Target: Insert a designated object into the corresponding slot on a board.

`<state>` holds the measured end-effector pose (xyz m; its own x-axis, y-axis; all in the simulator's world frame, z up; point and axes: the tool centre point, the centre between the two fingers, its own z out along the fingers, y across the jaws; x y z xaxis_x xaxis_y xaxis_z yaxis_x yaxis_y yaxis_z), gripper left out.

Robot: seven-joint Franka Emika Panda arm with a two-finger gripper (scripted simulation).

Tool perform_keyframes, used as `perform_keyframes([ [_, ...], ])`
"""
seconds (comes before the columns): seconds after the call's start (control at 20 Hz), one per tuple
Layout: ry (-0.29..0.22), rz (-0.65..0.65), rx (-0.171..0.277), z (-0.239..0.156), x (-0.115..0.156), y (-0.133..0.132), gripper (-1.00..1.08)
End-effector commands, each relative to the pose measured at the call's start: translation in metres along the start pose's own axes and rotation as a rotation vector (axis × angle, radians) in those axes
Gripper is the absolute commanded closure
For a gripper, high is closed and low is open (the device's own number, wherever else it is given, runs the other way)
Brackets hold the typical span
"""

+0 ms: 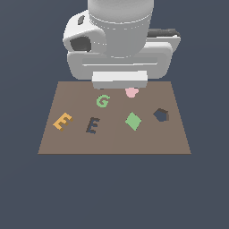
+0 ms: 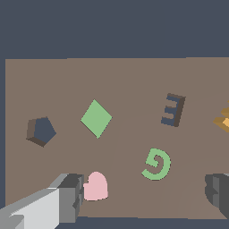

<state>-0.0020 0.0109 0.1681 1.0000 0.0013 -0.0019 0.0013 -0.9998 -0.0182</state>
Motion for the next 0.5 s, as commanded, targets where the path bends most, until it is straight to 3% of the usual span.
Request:
perform_keyframes([
  [0.0, 0.000, 0.000, 0.000, 0.000, 0.000, 0.000, -0.92],
  [0.45, 0.001, 0.073, -0.003, 0.014, 0.012, 0.020, -0.92],
])
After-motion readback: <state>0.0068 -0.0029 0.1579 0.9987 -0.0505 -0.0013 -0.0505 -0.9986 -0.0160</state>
